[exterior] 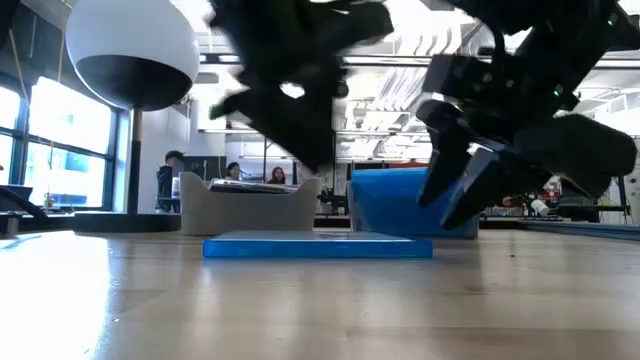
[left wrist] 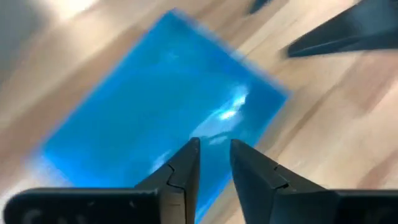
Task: Pick & place jewel cases by type
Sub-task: Put the blue CD case into the black bin
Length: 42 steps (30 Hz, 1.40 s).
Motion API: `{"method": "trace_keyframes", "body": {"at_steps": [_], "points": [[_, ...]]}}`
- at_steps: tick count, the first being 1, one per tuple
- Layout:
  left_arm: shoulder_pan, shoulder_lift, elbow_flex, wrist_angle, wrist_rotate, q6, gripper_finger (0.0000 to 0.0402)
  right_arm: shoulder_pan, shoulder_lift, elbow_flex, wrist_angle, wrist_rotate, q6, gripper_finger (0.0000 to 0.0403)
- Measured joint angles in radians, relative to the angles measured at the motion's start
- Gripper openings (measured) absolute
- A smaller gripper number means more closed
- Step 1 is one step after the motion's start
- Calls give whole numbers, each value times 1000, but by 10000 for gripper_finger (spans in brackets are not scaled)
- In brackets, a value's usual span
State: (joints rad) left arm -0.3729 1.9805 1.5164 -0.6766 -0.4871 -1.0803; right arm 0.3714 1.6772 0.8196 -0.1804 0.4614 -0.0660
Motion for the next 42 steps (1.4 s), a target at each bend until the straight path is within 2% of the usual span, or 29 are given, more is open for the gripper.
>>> {"method": "trace_keyframes", "body": {"at_steps": [3,6,10,12,15,19,22,24,25,29,34,38,42], "points": [[-17,-5,74,-195,-9,-49,82,4,0,1,44,8,-75,222],[-47,-7,142,-502,5,-144,81,4,0,1,75,13,-98,221],[-106,-11,218,-923,75,-428,81,0,0,1,75,2,-125,221],[-140,-38,181,-841,67,-489,81,0,0,1,75,4,-149,222],[-217,-118,101,-800,-44,-582,81,-5,0,1,90,-6,-168,221],[-320,-142,-47,-885,-70,-936,81,-5,0,1,92,-20,-178,221],[-365,-164,-185,-735,-166,-1126,81,-5,0,0,89,-35,-182,222],[-381,-167,-275,-570,-238,-1130,81,-5,0,0,90,-41,-182,221],[-380,-166,-316,-452,-262,-1105,81,-6,0,0,92,-46,-182,221],[-344,-166,-470,-72,-247,-945,94,-6,0,0,92,-50,-181,222],[-251,-168,-606,308,-252,-746,146,-6,0,0,88,-52,-220,221],[-173,-171,-628,440,-225,-645,190,-6,0,0,47,-51,-271,222],[-103,-172,-628,504,-140,-578,218,-22,17,0,0,-45,-256,222]]}}
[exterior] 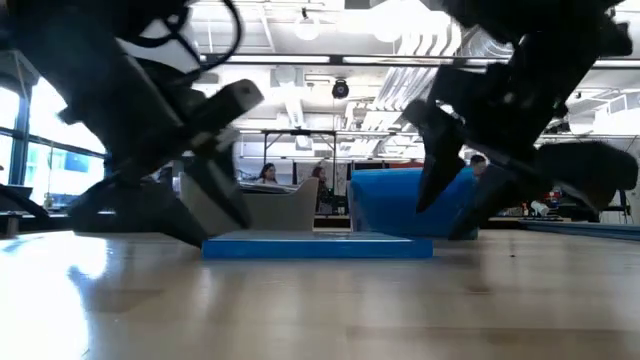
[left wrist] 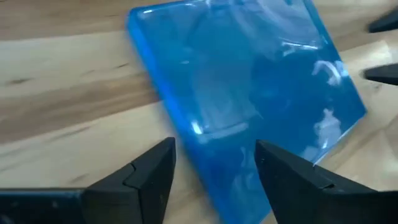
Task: Pick & place jewel cases by type
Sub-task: Put the blue CD case into the black bin
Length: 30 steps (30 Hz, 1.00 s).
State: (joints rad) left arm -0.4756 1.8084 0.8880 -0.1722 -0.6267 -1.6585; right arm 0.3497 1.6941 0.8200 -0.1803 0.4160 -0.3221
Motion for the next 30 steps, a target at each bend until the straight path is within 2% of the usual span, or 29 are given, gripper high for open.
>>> {"method": "trace_keyframes", "body": {"at_steps": [5,8,16,26,30], "points": [[70,3,-2,146,70,106,228,-41,88,6,46,-10,34,222],[107,4,-5,155,139,127,228,-48,115,6,58,53,36,223],[187,0,-5,156,278,160,228,-21,119,-3,104,117,27,222],[206,3,-6,175,254,196,225,17,119,-2,102,76,-32,216],[219,7,-6,192,211,222,225,35,119,-2,109,76,-51,216]]}}
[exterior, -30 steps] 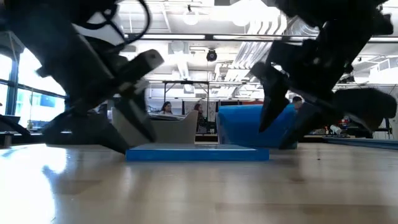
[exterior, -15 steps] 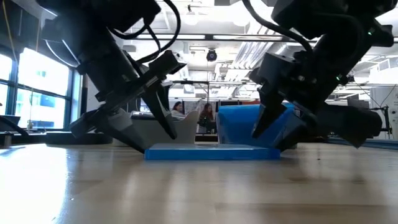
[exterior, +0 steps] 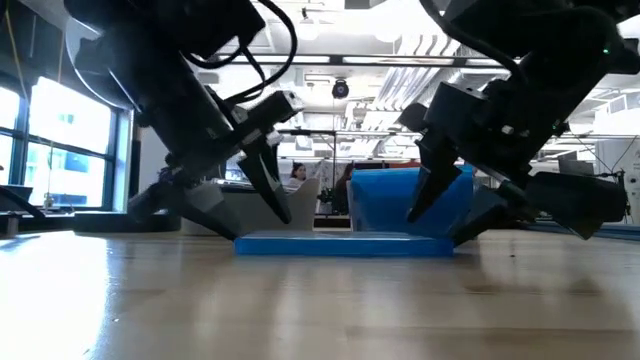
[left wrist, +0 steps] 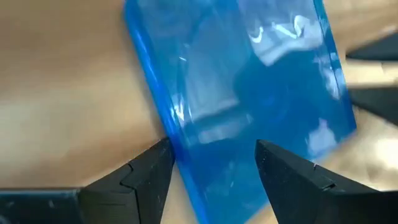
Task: Pick & place jewel cases by type
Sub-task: Put the blue CD case into the black bin
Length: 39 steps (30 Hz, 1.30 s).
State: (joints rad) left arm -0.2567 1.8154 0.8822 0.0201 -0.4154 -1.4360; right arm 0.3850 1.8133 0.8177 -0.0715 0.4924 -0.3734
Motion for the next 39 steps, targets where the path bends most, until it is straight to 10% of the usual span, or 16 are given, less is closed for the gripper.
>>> {"method": "trace_keyframes", "body": {"at_steps": [14,27,39], "points": [[47,10,49,167,-15,183,224,7,7,4,60,8,57,214],[54,5,56,188,144,6,224,129,11,2,55,588,-17,161],[78,-8,59,232,-7,242,224,174,12,0,18,675,-18,80]]}}
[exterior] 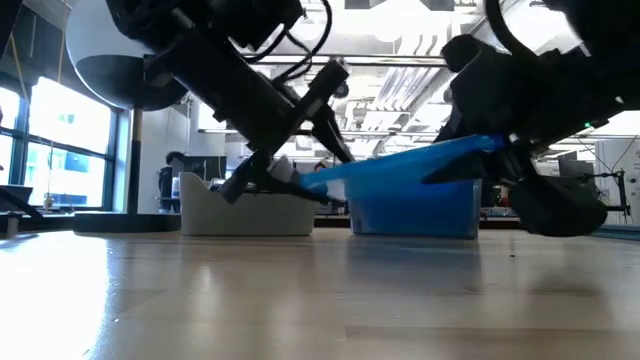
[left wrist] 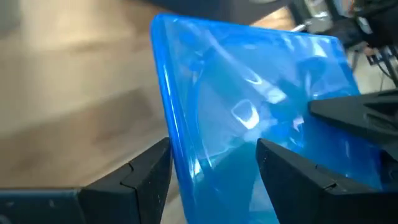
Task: Pick & place jewel cases by type
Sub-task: Put the blue CD case into the black bin
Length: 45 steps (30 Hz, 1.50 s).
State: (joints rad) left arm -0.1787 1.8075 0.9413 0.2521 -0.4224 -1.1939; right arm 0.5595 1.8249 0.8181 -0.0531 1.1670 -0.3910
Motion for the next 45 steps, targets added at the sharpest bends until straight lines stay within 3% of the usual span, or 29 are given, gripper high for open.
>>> {"method": "trace_keyframes", "body": {"at_steps": [10,16,20,25,29,36,42,45], "points": [[3,-79,33,44,-114,390,224,93,-4,3,-250,85,334,88],[2,-215,28,37,-205,641,224,121,-21,5,-378,114,434,88],[2,-306,41,48,-211,786,224,78,-95,6,-471,126,474,89],[2,-370,50,58,-192,864,224,-29,-267,6,-570,117,524,89],[2,-379,49,38,-188,901,224,-156,-450,6,-578,5,499,89],[2,-374,51,-2,-186,902,224,-398,-673,4,-431,-419,320,89],[2,-368,50,-24,-175,893,224,-577,-670,3,-398,-786,308,90],[2,-368,50,-35,-156,877,224,-625,-627,3,-394,-792,321,90]]}}
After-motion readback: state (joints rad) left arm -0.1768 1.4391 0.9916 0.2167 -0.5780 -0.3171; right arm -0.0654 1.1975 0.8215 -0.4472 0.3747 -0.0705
